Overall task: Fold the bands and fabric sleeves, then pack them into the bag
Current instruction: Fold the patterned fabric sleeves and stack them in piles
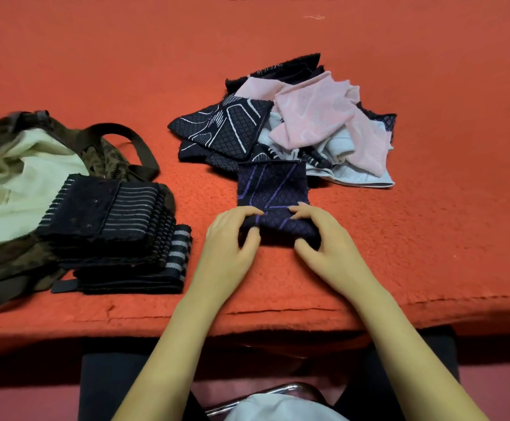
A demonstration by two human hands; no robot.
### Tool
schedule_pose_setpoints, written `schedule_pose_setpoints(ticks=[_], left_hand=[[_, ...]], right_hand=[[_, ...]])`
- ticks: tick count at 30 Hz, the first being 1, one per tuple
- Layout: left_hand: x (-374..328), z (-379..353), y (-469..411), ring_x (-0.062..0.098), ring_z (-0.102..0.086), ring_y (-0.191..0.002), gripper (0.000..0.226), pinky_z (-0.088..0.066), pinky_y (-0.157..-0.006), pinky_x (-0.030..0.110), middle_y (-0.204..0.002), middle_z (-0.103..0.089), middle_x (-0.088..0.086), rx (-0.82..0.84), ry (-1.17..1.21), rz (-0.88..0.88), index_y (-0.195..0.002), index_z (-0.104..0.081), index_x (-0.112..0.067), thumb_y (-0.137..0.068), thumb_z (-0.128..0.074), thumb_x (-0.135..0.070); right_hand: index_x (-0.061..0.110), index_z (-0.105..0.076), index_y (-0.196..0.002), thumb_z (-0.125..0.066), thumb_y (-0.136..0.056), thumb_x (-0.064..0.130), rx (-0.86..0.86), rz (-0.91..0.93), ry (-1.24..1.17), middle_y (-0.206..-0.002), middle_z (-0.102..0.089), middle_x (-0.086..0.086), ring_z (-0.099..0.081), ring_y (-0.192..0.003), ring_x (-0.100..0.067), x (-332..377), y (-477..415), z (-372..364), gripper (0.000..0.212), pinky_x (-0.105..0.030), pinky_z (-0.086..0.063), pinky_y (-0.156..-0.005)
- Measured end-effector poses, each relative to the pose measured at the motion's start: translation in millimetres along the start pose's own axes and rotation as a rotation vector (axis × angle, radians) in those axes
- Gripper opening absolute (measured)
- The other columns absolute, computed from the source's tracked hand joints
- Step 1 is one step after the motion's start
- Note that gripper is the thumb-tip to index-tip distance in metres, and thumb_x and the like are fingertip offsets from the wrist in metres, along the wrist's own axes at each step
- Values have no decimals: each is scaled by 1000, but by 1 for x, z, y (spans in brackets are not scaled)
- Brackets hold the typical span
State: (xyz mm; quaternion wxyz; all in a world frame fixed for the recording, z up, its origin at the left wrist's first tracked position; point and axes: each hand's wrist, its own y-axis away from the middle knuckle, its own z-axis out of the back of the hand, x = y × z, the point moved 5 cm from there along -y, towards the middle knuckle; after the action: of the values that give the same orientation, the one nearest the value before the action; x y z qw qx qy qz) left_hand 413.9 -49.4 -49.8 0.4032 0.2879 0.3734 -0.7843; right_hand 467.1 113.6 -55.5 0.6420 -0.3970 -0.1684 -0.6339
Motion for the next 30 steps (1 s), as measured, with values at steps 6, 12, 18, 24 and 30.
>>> schedule_pose_setpoints(ticks=[6,12,18,24,30], left_hand=[[-1,11,3,0,-57,-90,23,-40,-82,10,-97,-57,-33,-152,66,63,-114,-48,-35,-92,-52,-36],[8,2,1,18,-57,-115,65,-42,-100,38,-127,-59,0,-67,-15,171,-143,-27,-27,-88,-53,-48],[15,-1,-4,23,-48,-124,68,-37,-103,38,-137,-51,8,-98,-64,247,-149,-16,-19,-94,-55,-29],[7,-4,-14,33,-55,-100,40,-41,-80,41,-116,-52,9,-123,-214,317,-137,-38,-25,-98,-46,-27],[12,-8,-11,30,-45,-87,41,-36,-80,38,-97,-49,12,-193,-426,213,-124,-58,-20,-96,-37,-42]], right_hand=[[18,-60,-102,-62,-85,26,-200,-72,-209,-93,-66,16,-61,-87,4,-2,2,13,20,-20,-45,-82],[20,-48,-124,-59,-92,26,-201,-131,-124,-112,-64,8,-62,-106,-14,-2,-16,5,34,-33,-45,-95],[22,-31,-135,-56,-86,31,-124,-169,-105,-104,-63,13,-62,-96,-15,-1,-32,-9,56,-26,-43,-85],[11,-43,-130,-62,-87,13,-216,-96,-63,-109,-54,0,-52,-89,-10,-10,-33,-9,47,-27,-44,-87],[15,-61,-124,-50,-88,29,-247,-118,206,-104,-50,-12,-48,-97,-27,-11,-34,-14,40,-35,-39,-90]])
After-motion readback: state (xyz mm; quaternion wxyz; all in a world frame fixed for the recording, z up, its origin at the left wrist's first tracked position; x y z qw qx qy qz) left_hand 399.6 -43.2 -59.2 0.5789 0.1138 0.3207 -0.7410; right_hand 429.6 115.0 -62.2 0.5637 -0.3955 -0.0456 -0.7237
